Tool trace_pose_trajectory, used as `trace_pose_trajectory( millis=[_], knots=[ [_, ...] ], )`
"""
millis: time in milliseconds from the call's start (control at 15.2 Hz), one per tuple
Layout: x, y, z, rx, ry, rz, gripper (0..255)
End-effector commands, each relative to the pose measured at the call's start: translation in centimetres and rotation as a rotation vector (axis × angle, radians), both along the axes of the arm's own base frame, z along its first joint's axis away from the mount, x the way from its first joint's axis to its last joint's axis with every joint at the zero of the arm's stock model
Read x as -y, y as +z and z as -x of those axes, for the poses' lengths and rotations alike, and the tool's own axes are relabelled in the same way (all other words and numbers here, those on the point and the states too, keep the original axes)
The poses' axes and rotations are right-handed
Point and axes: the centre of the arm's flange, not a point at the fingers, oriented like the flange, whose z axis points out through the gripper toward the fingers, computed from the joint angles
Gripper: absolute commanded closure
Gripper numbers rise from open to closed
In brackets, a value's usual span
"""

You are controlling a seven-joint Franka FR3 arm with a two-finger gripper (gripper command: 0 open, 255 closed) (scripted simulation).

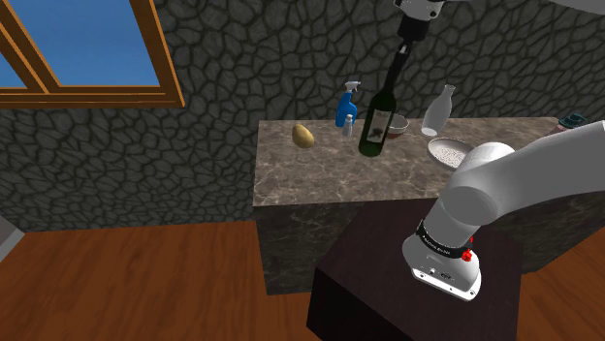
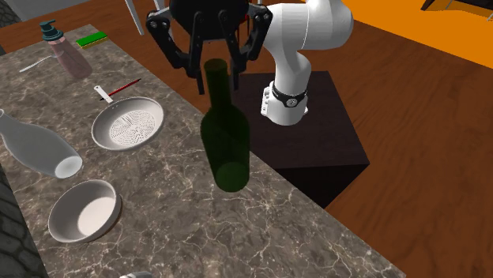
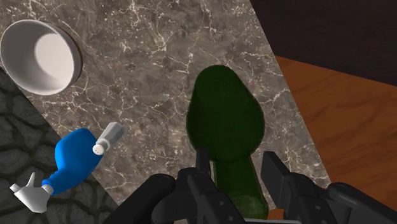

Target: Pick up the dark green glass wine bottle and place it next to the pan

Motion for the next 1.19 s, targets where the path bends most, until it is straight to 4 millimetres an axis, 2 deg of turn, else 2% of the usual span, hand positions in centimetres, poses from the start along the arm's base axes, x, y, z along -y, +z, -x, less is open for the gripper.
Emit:
trace_pose_trajectory(
  millis=[0, 1122],
  knots=[
    [-0.1, 1.2, 0.0, 0.0, 0.0, 0.0, 255],
    [-0.1, 10.2, 0.0, 0.0, 0.0, 0.0, 255]
  ],
)
